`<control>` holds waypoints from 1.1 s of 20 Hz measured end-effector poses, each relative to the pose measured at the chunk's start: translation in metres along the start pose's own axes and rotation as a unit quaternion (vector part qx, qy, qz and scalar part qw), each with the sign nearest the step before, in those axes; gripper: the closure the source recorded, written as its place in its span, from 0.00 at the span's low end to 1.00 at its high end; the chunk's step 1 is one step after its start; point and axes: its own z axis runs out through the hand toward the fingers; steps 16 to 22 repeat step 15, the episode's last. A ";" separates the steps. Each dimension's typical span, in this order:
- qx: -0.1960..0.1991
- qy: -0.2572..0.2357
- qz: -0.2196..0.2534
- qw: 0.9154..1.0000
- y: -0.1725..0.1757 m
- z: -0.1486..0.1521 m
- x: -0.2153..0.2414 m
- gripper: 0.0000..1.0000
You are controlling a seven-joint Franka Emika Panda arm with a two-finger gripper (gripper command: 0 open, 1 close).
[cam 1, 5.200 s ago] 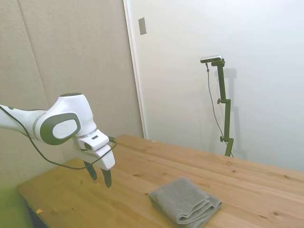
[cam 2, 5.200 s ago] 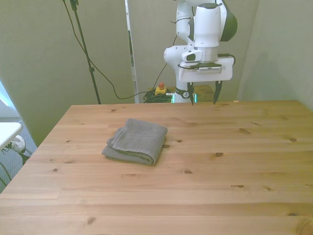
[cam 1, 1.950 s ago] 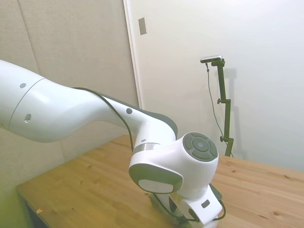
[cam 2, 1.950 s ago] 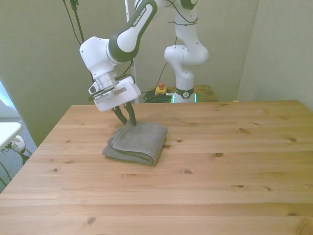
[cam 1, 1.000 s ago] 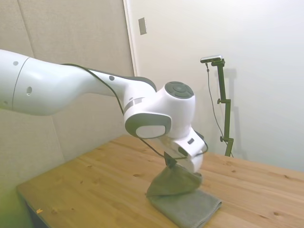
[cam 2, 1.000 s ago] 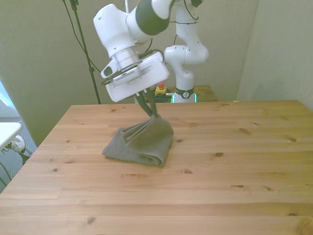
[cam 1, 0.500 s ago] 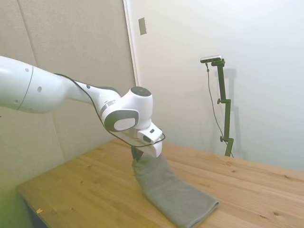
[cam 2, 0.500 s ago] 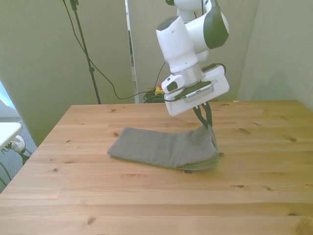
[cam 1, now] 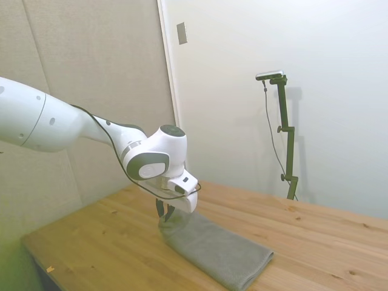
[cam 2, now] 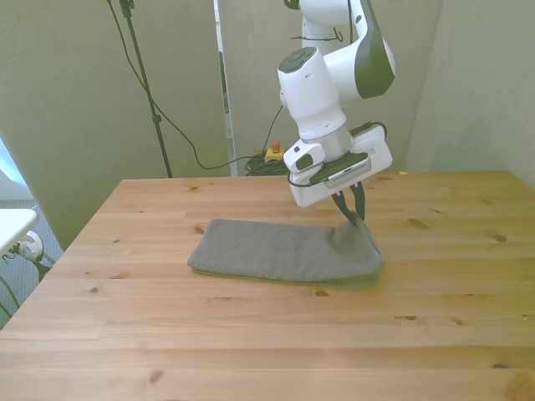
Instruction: Unfold the towel
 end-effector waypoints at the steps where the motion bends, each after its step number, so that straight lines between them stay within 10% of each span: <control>1: 0.006 -0.002 0.003 1.000 -0.001 -0.001 -0.001 0.00; 8: -0.020 0.035 0.043 0.998 -0.002 -0.013 -0.001 0.00; 15: -0.115 0.114 0.145 0.976 -0.006 -0.017 -0.061 0.00; 22: -0.115 0.114 0.145 0.976 -0.006 -0.017 -0.061 0.00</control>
